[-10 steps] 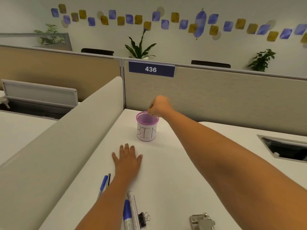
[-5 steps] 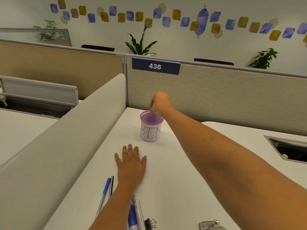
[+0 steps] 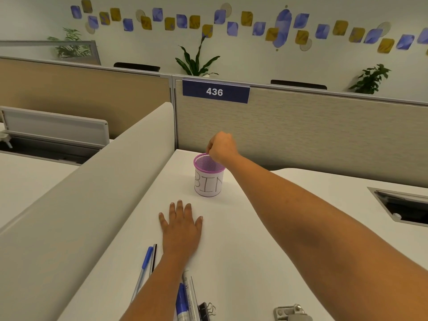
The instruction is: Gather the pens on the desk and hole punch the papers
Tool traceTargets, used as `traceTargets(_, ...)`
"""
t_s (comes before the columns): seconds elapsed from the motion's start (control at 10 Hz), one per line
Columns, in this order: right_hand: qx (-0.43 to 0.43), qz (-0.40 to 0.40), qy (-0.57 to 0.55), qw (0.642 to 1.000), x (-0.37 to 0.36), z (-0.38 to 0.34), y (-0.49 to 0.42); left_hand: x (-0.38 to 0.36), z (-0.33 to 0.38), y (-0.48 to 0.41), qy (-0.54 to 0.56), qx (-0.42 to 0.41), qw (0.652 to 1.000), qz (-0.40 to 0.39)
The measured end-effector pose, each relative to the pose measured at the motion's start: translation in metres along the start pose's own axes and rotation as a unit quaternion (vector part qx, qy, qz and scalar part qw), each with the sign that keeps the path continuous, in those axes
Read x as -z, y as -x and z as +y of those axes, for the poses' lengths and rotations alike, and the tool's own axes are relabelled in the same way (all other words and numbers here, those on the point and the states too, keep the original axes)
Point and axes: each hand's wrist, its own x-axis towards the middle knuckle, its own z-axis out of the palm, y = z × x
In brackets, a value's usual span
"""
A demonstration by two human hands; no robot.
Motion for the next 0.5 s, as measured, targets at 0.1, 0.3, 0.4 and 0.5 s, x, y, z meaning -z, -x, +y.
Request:
traceTargets(0.1, 0.019, 0.011, -0.015, 1.000, 0.003, 0.002, 0.004, 0.001, 0.001, 0.001, 0.002, 0.000, 1.000, 0.008)
traceTargets(0.3, 0.019, 0.059, -0.049, 0.997, 0.019, 0.006, 0.014, 0.004, 0.001, 0.007, 0.001, 0.003, 1.000, -0.014)
traceTargets(0.4, 0.009, 0.044, -0.042, 0.998, 0.032, 0.013, 0.028, 0.008, 0.004, 0.016, 0.010, 0.005, 1.000, -0.027)
traceTargets(0.5, 0.010, 0.027, -0.032, 0.999, 0.045, 0.022, 0.040, 0.014, 0.008, 0.022, 0.007, -0.001, 0.999, -0.051)
